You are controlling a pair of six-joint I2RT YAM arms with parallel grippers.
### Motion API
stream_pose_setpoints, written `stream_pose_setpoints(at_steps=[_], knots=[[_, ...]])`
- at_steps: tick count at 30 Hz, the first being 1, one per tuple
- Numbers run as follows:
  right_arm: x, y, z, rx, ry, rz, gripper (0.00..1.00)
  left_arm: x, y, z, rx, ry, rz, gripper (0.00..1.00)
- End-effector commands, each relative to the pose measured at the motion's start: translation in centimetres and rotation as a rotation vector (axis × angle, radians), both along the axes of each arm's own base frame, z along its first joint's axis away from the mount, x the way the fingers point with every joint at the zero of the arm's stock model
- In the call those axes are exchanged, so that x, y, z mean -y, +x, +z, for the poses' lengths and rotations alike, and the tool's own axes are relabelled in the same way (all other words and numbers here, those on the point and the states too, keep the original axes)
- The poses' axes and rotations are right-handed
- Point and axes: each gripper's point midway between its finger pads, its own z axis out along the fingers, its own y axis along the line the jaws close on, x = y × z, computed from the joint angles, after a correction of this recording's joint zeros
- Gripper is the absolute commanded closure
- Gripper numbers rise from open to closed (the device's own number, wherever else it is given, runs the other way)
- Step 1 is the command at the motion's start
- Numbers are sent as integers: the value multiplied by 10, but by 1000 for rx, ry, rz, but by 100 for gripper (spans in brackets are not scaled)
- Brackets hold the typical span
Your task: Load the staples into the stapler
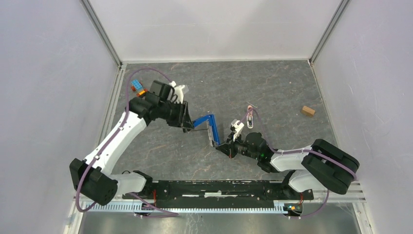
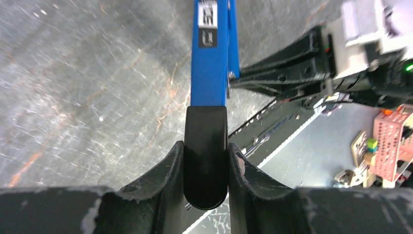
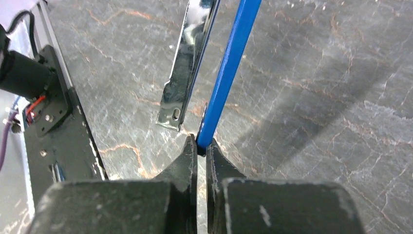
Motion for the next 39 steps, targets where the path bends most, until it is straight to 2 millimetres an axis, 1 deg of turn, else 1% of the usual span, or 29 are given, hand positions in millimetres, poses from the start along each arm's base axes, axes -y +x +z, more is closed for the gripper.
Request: stream_pose_setpoints(at_steps=[1, 2, 4, 6, 8, 10, 12, 13, 15, 17, 19, 22, 24, 27, 30, 32, 34, 37, 39], knots=[[17, -33, -42, -26, -125, 131, 100, -26, 71, 48, 266, 13, 50, 98], [20, -33, -43, -25, -130, 121, 100, -24, 73, 51, 261, 5, 40, 98], [26, -28, -45, -20, -151, 76, 100, -21, 73, 50, 228, 1, 29, 98], [28, -23, -40, -9, -154, 47, 100, -21, 71, 41, 184, 7, 41, 98], [24, -18, -30, 13, -126, 41, 100, -22, 66, 31, 150, 13, 39, 98], [17, -16, -21, 60, -113, 74, 100, -24, 61, 22, 132, 27, 20, 98], [13, -16, -19, 111, -133, 123, 100, -28, 61, 14, 132, 59, 6, 98], [11, -20, -20, 135, -140, 166, 100, -30, 63, 12, 137, 74, 3, 98], [7, -26, -22, 162, -154, 240, 100, -34, 71, 11, 154, 107, 11, 98], [7, -30, -31, 162, -201, 282, 100, -39, 83, 14, 165, 132, 37, 98], [8, -32, -36, 169, -229, 304, 100, -37, 94, 20, 176, 119, 45, 98], [6, -37, -36, 169, -224, 333, 100, -32, 111, 24, 188, 108, 49, 98], [3, -40, -33, 159, -208, 344, 100, -30, 122, 19, 178, 111, 54, 98], [-1, -43, -28, 147, -184, 353, 100, -23, 135, 6, 147, 101, 58, 97], [-9, -51, -21, 122, -134, 379, 100, -14, 146, -7, 122, 77, 65, 92], [-14, -55, -17, 94, -99, 392, 100, -10, 154, -15, 115, 62, 74, 83], [-18, -55, -12, 63, -72, 380, 100, -6, 163, -23, 107, 61, 80, 77], [-27, -58, -4, -2, -16, 385, 100, -4, 179, -40, 97, 72, 98, 62], [-35, -63, 3, -43, 35, 409, 100, -1, 193, -51, 90, 72, 111, 57]])
